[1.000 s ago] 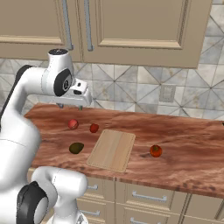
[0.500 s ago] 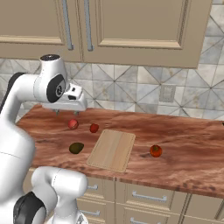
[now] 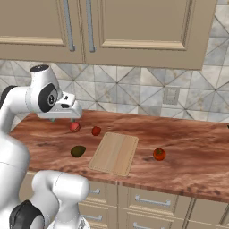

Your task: Place the avocado, onion, tomato, and bell pepper on the cutting board.

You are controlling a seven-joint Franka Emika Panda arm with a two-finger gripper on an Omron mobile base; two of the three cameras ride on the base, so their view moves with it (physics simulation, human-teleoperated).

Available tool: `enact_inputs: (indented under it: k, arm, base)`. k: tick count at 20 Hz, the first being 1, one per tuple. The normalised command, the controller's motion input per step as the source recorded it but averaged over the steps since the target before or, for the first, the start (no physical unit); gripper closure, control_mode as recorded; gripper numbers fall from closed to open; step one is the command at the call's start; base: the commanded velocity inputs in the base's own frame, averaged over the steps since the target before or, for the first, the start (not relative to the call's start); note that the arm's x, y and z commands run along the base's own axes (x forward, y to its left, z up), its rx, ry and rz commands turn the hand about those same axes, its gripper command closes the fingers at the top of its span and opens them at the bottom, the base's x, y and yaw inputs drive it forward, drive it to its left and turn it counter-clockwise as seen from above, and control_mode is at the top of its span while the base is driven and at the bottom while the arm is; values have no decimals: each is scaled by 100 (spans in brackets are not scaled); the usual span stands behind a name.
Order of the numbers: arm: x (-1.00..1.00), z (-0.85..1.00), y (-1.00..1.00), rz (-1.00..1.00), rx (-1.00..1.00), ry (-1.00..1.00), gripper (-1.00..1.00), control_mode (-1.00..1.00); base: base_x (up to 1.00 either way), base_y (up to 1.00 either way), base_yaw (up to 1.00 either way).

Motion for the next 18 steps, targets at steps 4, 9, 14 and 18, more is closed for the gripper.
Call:
enact_inputs:
  k: [4,9,14,18]
  arm:
    - [3,-18,1,0,0,0,-100,-100]
    - [8,-11,0,0,0,0,-100,-100]
    - [10,-9,0,0,2,0,-100,-100]
    - [3,-8,0,0,0,0,-100,-100]
  base:
    - [0,0,0]
    - [0,0,0]
    - [0,0,0]
    - [0,0,0]
